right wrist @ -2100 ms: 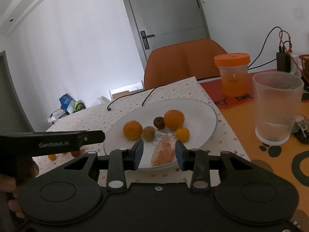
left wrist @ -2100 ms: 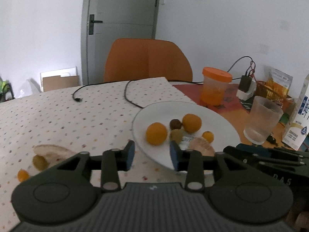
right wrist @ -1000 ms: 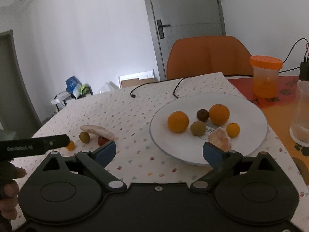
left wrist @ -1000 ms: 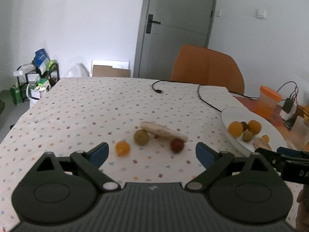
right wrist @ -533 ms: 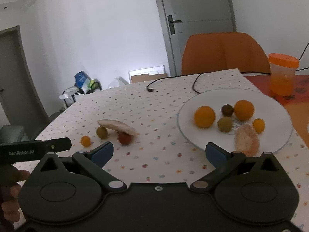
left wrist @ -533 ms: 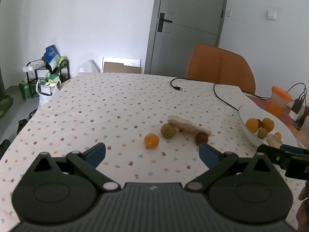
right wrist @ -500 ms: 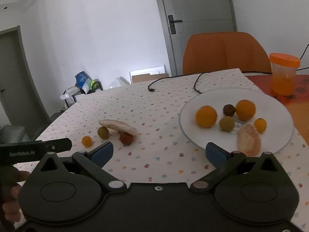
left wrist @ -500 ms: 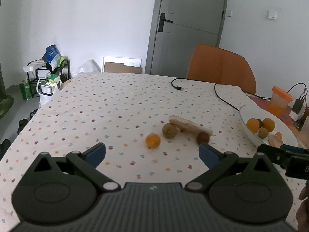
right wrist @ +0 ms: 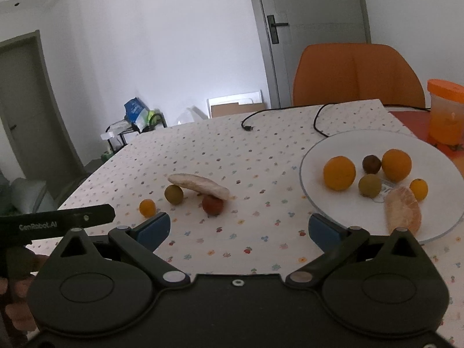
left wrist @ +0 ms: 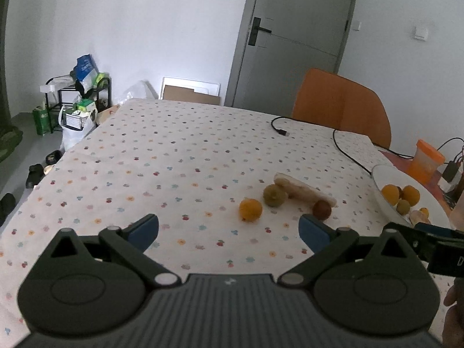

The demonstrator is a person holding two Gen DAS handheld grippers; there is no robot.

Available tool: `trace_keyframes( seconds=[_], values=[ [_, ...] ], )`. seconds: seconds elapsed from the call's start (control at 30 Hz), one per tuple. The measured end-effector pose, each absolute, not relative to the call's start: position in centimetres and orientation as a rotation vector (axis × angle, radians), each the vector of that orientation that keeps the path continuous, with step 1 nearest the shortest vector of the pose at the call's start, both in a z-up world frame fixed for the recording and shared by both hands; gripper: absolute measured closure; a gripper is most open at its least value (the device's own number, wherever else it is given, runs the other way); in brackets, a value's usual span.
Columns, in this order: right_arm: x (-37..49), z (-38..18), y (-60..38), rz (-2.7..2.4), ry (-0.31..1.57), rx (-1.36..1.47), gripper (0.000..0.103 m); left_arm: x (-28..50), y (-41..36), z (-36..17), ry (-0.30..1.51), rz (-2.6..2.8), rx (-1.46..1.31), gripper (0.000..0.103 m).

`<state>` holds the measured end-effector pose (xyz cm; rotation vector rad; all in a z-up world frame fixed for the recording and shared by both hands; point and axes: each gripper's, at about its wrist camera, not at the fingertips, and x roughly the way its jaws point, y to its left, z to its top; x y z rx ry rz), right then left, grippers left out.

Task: Organize fruits
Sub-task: 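Move both tools back toward the small mandarin and red plum, then grasp the small mandarin with the left gripper while the right gripper grasps the red plum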

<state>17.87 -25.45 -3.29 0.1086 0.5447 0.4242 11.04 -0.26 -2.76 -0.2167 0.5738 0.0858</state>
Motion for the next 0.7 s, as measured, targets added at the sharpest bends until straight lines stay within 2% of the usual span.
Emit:
trace_keyframes(
  seconds=[0.27, 0.47, 0.6, 0.7],
  values=[
    [18.4, -3.4, -24.4, 0.461, 0.549, 0.087, 0.003, 11.3, 0.7, -3.2, 0.558, 0.07, -0.263, 0.004],
    [19.4, -3.8, -23.4, 0.501, 0.568, 0.076, 0.023, 12.2, 0.4, -3.7, 0.56, 0.056, -0.262, 0.011],
    [20.1, -4.1, -23.1, 0.513, 0.573, 0.08, 0.029, 12.9, 0.0, -3.9, 0.565, 0.047, -0.258, 0.015],
    [20.7, -4.2, -23.0, 0.516, 0.584, 0.089, 0.036, 13.6, -0.2, -4.2, 0.576, 0.036, -0.262, 0.023]
  ],
)
